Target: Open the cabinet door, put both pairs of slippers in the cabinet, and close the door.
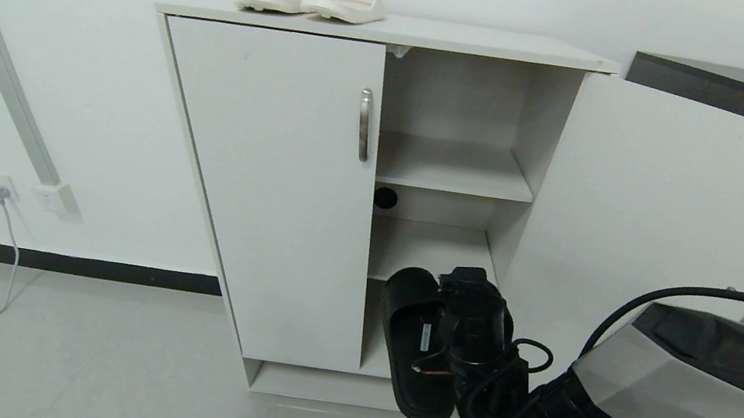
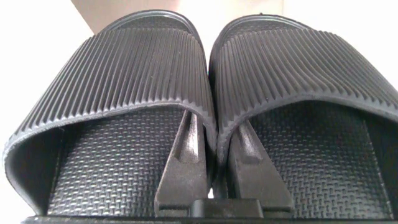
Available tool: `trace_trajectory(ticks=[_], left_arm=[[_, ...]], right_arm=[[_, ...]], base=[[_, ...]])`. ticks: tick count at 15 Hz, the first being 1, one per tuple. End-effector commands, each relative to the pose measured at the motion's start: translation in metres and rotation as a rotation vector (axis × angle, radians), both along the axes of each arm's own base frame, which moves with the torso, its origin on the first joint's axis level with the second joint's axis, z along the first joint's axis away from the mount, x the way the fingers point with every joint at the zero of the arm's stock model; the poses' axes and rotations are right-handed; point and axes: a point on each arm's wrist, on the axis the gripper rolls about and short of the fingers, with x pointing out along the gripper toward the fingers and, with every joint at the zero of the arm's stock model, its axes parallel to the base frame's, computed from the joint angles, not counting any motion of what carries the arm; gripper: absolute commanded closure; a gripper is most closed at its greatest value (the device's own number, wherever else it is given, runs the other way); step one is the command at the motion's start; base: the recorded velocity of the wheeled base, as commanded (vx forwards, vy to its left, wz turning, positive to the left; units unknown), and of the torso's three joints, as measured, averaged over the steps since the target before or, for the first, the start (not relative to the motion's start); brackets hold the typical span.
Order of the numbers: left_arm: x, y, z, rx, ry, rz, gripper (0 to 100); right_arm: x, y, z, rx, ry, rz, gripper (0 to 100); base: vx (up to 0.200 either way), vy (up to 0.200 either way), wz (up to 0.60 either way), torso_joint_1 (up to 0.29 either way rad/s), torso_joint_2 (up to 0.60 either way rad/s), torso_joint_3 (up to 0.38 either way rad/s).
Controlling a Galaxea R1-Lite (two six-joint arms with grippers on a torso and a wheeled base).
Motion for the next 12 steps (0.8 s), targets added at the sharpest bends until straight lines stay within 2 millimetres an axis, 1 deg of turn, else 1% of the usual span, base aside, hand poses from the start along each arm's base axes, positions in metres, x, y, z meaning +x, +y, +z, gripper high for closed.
trace_trajectory(ticks=[1,5,12], left_arm=[[0.0002,0.0000,0.0001,0.000,0.001,0.000,100],[0.0002,0.0000,0.0000,0.000,0.003,0.000,100],[0.0002,0.0000,0.0000,0.000,0.003,0.000,100]], right_arm=[[-0.0003,0.0030,-0.0062,-0.009,0.009,0.005,100],[0.0002,0.0035,-0.0091,-0.013,0.014,0.005,100],[0.0015,0.0082,-0.0134,-0.014,0.014,0.010,100]], base=[[0.000,0.000,0.00,0.000,0.00,0.000],[0.000,0.000,0.00,0.000,0.00,0.000],[0.000,0.000,0.00,0.004,0.00,-0.171]])
